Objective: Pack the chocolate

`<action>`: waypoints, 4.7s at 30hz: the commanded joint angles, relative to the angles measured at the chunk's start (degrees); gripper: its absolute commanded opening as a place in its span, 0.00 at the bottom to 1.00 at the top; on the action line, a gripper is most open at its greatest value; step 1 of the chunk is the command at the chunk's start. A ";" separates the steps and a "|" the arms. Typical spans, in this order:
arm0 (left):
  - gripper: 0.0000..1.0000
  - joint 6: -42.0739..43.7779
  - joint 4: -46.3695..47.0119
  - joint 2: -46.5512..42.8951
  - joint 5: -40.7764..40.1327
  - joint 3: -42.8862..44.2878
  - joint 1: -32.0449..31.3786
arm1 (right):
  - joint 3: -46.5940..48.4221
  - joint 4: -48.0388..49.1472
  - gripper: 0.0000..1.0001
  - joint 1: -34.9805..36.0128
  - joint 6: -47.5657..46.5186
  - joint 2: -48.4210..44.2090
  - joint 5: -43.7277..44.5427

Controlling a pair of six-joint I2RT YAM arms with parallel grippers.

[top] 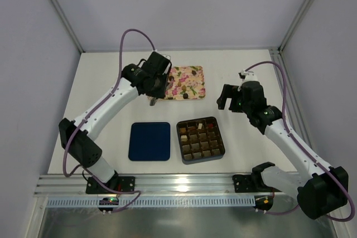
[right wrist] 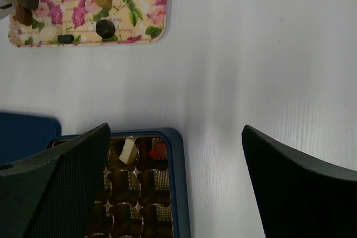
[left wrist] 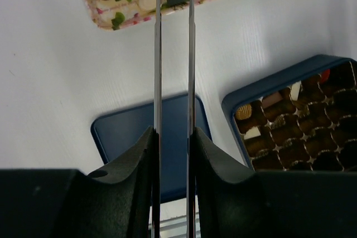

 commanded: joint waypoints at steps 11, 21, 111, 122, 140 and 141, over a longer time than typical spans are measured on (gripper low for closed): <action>0.24 -3.99 -4.47 -13.42 0.48 -7.87 -15.09 | 4.39 -0.51 1.00 -0.15 0.14 1.12 3.61; 0.25 -7.07 -5.88 -18.52 2.77 -12.88 -25.11 | 4.48 -1.66 1.00 -0.15 1.46 0.06 4.31; 0.40 -0.66 3.26 13.56 -9.98 5.49 4.06 | 0.87 2.73 1.00 -0.15 0.32 1.38 -6.06; 0.39 -0.74 3.26 13.12 -9.54 3.91 4.24 | 0.70 2.65 1.00 -0.24 0.40 1.21 -5.97; 0.36 -0.57 4.58 13.56 -8.31 1.97 4.32 | 0.34 1.86 1.00 -0.15 0.40 0.33 -5.35; 0.36 -0.57 4.58 13.74 -8.13 2.14 4.41 | 0.34 1.85 1.00 -0.15 0.40 0.41 -5.35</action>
